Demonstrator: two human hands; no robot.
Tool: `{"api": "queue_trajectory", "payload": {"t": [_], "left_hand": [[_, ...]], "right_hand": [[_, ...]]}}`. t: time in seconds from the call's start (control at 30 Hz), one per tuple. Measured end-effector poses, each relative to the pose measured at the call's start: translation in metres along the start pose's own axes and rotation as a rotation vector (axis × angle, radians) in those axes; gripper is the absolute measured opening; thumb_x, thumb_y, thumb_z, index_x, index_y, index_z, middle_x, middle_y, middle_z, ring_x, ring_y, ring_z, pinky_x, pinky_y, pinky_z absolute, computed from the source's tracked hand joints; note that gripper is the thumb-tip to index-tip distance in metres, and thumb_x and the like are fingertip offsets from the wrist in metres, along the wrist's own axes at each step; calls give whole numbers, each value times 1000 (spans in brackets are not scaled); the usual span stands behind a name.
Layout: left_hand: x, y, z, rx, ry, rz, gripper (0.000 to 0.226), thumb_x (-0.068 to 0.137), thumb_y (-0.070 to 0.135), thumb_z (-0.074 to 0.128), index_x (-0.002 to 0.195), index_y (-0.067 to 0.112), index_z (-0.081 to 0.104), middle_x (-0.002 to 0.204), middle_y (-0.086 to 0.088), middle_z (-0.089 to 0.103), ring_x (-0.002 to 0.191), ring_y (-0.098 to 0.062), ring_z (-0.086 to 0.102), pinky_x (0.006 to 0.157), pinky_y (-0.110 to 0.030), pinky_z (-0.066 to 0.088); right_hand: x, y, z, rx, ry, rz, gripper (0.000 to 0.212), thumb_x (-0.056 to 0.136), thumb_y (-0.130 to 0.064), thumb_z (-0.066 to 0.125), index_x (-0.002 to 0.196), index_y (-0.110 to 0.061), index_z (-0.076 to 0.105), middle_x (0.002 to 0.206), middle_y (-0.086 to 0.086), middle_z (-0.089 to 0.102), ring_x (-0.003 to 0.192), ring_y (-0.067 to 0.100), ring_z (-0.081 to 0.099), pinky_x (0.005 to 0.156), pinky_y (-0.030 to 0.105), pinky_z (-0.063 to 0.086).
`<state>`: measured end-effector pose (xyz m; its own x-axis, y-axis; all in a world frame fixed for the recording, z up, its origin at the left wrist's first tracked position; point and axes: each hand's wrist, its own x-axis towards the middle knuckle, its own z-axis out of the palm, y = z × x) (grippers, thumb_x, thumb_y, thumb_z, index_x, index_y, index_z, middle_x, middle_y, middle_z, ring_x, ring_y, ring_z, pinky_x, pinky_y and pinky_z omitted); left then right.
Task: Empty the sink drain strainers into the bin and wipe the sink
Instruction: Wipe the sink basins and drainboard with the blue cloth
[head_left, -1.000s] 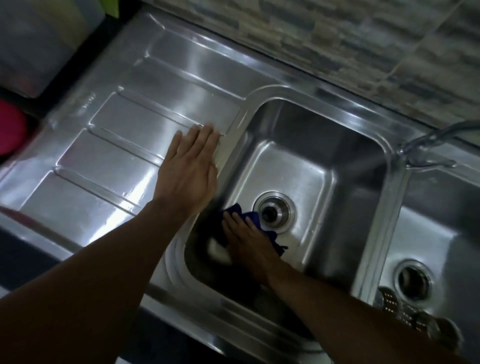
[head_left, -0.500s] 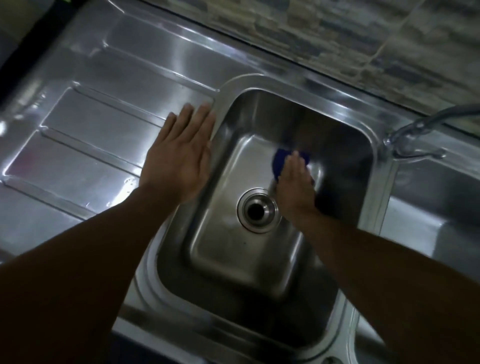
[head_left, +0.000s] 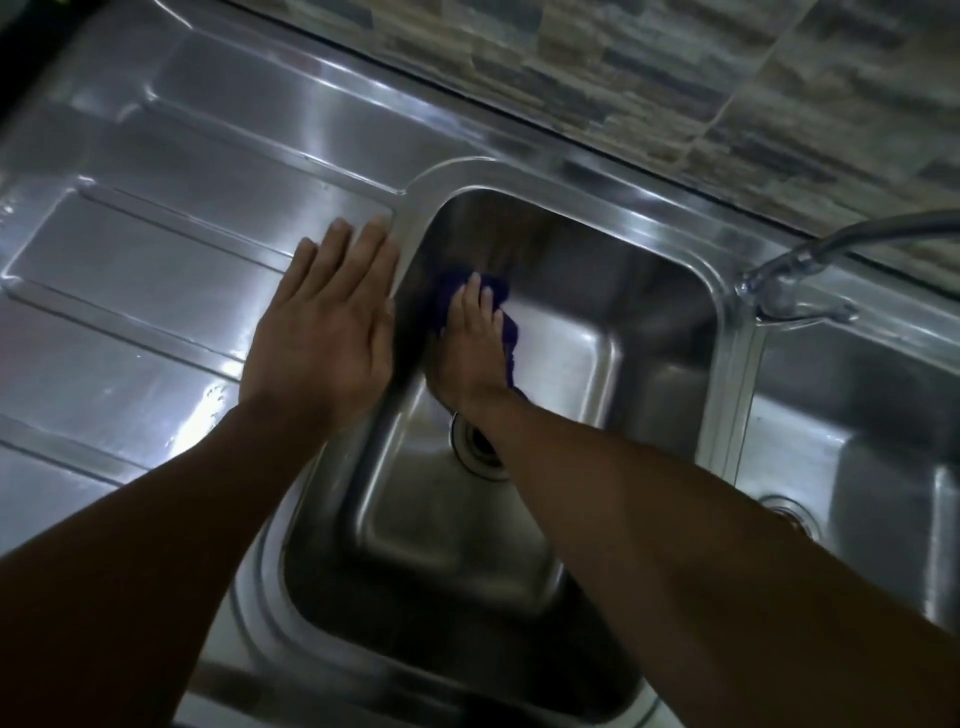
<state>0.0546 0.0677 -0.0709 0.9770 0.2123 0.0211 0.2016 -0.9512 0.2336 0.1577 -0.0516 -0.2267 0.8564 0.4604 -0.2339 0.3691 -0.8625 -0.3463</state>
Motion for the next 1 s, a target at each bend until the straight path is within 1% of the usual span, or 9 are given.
{"api": "queue_trajectory", "payload": {"t": [0.17,0.23,0.3,0.4,0.5,0.67,0.77,0.9,1.0], "left_hand": [[0,0,-3,-11,-8,-2,59,103,34,21,157,12,24,166,-5,15,155,-25,8,126,-46,10],[0,0,-4,-19,-7,1,58,103,33,23,157,12,24,166,-5,16,155,-25,9,126,-45,9],[1,1,-4,-8,-5,-4,58,103,33,23,157,12,25,166,-4,17,155,-26,11,126,-45,9],[0,0,-4,12,-1,-1,59,102,33,24,157,13,25,166,-4,17,154,-26,12,126,-44,9],[0,1,-5,11,3,0,59,102,32,26,157,12,25,166,-5,18,154,-27,13,126,-44,10],[0,0,-3,22,8,8,58,102,31,26,157,11,25,166,-6,19,154,-27,13,126,-44,10],[0,0,-2,29,6,10,58,102,31,25,157,11,25,165,-7,20,154,-28,14,126,-44,11],[1,-2,-3,4,-11,1,60,103,35,21,158,13,22,166,-6,18,154,-27,12,126,-45,10],[1,-3,-3,22,-17,4,59,104,37,20,158,14,21,166,-6,16,155,-25,9,126,-44,8]], "right_hand": [[4,52,-15,-133,-63,-203,76,94,-6,45,158,-7,5,167,9,-6,154,28,0,126,45,12],[-9,78,-18,-189,-9,-114,70,98,-7,39,158,-4,3,167,13,-7,154,30,-1,126,45,9],[-32,94,-18,-193,76,101,64,103,-11,32,157,0,0,165,20,-7,154,35,-1,126,46,4],[-63,93,-19,-92,157,380,65,103,-14,35,156,1,2,164,24,-1,153,37,2,125,45,4],[-104,78,-8,-65,176,395,64,99,-9,30,157,0,4,165,22,1,154,36,3,125,45,7],[-118,67,-3,12,136,412,67,101,-12,40,159,-5,8,167,13,2,154,32,1,125,46,5],[-83,65,-13,-16,99,326,65,102,-18,38,159,-7,8,167,10,4,154,30,1,125,45,5],[-21,51,-24,-25,-42,33,60,104,-18,36,159,-8,12,167,9,2,154,30,3,125,45,7],[-13,30,-16,3,-129,-129,59,104,-17,37,158,-9,15,167,7,4,154,31,3,125,47,8]]}}
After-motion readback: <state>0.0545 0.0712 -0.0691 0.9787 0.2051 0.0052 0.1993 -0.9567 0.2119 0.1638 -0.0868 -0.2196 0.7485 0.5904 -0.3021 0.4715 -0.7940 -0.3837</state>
